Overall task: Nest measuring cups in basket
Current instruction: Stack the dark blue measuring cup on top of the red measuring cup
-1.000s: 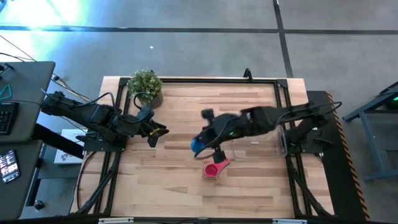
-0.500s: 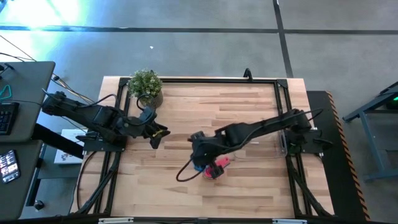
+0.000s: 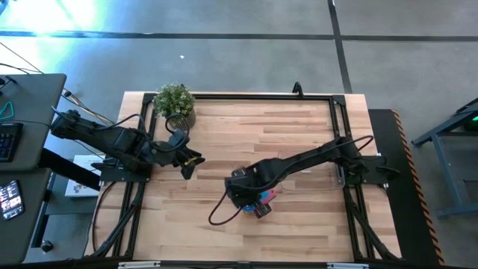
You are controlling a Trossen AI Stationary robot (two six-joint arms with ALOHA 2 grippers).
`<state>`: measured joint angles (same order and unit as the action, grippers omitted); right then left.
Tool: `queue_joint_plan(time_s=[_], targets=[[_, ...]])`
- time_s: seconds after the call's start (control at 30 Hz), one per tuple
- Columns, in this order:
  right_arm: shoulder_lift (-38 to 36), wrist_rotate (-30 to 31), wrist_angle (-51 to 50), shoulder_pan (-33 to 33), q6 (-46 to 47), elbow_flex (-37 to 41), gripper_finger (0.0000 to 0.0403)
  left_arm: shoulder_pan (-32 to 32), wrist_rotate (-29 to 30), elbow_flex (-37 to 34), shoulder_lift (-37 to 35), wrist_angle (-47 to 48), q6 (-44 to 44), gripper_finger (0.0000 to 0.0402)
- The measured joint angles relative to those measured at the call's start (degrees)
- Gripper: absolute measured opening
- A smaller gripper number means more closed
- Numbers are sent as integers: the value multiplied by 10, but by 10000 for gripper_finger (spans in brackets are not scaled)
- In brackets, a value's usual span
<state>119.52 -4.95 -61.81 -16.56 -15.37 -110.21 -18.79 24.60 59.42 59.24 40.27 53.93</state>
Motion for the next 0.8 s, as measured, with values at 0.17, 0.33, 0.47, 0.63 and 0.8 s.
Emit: queue_joint_plan(time_s=[0.17, 0.33, 0.47, 0.63, 0.8], targets=[[5, 0, -14, -4, -1, 17, 0, 0, 0, 0, 0, 0, 5, 122], [5, 0, -8, -11, 0, 41, 0, 0, 0, 0, 0, 0, 5, 122], [5, 2, 2, -12, 0, 45, 0, 0, 0, 0, 0, 0, 5, 122], [5, 2, 4, -12, 3, 47, 0, 0, 0, 0, 0, 0, 5, 122], [5, 2, 9, -12, 3, 69, 0, 0, 0, 0, 0, 0, 6, 122]])
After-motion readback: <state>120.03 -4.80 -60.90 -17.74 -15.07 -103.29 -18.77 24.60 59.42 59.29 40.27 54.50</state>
